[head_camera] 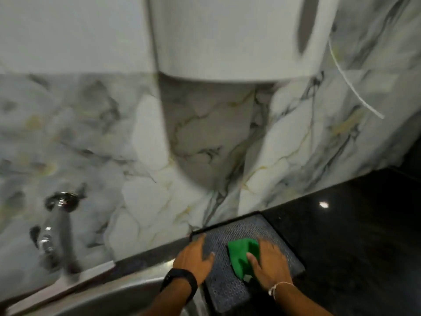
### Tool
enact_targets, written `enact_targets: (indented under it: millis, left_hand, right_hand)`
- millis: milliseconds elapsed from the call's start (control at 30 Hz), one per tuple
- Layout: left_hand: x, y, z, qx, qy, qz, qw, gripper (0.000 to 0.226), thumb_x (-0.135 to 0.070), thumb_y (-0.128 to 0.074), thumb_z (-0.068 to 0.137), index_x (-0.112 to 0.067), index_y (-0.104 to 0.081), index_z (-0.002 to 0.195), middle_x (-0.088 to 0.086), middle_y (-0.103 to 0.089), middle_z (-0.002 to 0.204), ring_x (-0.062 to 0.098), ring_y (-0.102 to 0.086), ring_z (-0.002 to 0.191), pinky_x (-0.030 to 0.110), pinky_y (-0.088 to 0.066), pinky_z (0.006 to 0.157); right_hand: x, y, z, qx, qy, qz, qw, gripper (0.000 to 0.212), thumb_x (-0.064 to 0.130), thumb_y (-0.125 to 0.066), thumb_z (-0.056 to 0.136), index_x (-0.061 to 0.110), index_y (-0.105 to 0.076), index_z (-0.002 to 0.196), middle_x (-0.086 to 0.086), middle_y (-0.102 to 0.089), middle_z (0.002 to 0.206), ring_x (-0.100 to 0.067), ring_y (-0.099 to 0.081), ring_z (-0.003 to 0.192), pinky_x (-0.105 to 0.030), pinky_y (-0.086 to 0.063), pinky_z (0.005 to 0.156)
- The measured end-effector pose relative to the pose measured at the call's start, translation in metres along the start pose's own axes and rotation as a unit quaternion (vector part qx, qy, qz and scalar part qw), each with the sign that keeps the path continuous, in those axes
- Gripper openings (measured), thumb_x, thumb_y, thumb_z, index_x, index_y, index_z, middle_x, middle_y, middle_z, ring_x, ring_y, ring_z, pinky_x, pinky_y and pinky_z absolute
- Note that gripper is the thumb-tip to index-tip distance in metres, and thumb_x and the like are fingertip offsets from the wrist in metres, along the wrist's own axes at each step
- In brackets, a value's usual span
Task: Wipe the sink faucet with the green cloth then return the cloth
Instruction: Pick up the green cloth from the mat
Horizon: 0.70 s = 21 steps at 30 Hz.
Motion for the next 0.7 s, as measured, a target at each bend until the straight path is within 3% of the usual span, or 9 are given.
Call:
enact_targets:
  millis: [133,300,433,533,600,633,700]
  left_hand:
    - [0.006,-0.106,0.049,0.107,0.109,-0.127,0.980,0.073,-0.043,-0.063,0.094,-0.010,-0.034,0.152,0.012,-0.048,0.152,0.027,-0.047,0.138,0.036,-0.038,0.118]
    - [0.004,-0.156,0.103,0.106,0.121,-0.141,0.977,0.050,-0.033,-0.066,0.092,-0.005,-0.055,0.131,0.017,-0.063,0.133,0.031,-0.059,0.122,0.037,-0.047,0.107]
    - [0.007,-0.176,0.127,0.081,0.102,-0.147,0.981,0.030,-0.023,-0.071,0.088,-0.004,-0.068,0.112,0.019,-0.071,0.116,0.030,-0.066,0.107,0.038,-0.054,0.096]
    - [0.013,-0.184,0.129,0.061,0.105,-0.174,0.977,0.023,-0.012,-0.072,0.086,-0.002,-0.069,0.107,0.021,-0.073,0.111,0.032,-0.068,0.105,0.044,-0.056,0.097]
    - [0.008,-0.182,0.118,0.056,0.104,-0.210,0.971,0.024,-0.006,-0.071,0.087,0.000,-0.069,0.110,0.022,-0.073,0.112,0.032,-0.069,0.107,0.045,-0.055,0.099]
    - [0.004,-0.178,0.109,0.053,0.098,-0.222,0.969,0.025,-0.005,-0.071,0.087,0.000,-0.069,0.111,0.021,-0.074,0.112,0.030,-0.069,0.105,0.042,-0.056,0.098]
    - [0.000,-0.159,0.087,0.053,0.068,-0.233,0.969,0.025,-0.004,-0.071,0.087,0.000,-0.069,0.112,0.014,-0.075,0.108,0.017,-0.071,0.093,0.030,-0.056,0.090]
  right_hand:
    - [-0.069,-0.055,0.034,0.052,-0.122,0.172,0.976,0.069,0.045,-0.064,0.086,0.010,-0.041,0.141,-0.014,-0.054,0.142,-0.029,-0.053,0.128,-0.037,-0.042,0.109]
    - [-0.078,-0.103,0.077,0.103,-0.137,0.269,0.948,0.077,0.031,-0.082,0.071,0.013,-0.045,0.137,-0.015,-0.064,0.128,-0.032,-0.061,0.114,-0.043,-0.049,0.103]
    - [-0.090,-0.133,0.099,0.114,-0.145,0.309,0.933,0.082,0.017,-0.085,0.066,0.017,-0.044,0.137,-0.014,-0.063,0.122,-0.032,-0.061,0.110,-0.044,-0.051,0.100]
    - [-0.097,-0.135,0.099,0.113,-0.164,0.358,0.912,0.061,0.008,-0.085,0.067,0.016,-0.056,0.121,-0.007,-0.066,0.104,-0.027,-0.064,0.095,-0.037,-0.054,0.090]
    - [-0.087,-0.128,0.084,0.156,-0.150,0.398,0.891,0.033,0.000,-0.081,0.071,0.012,-0.070,0.099,-0.014,-0.074,0.100,-0.033,-0.071,0.092,-0.047,-0.058,0.089]
    - [-0.082,-0.119,0.074,0.176,-0.142,0.426,0.876,0.023,-0.002,-0.079,0.072,0.009,-0.074,0.091,-0.018,-0.077,0.099,-0.035,-0.073,0.090,-0.051,-0.059,0.087]
    - [-0.075,-0.099,0.053,0.167,-0.137,0.468,0.857,0.022,-0.002,-0.081,0.069,0.005,-0.076,0.090,-0.019,-0.079,0.092,-0.036,-0.075,0.088,-0.047,-0.062,0.080]
Point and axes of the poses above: each hand's wrist, its own z-axis towards the middle knuckle, its own y-axis out of the back of the hand, x = y × z, the point moved 7 cm from there along z, towards the middle knuckle
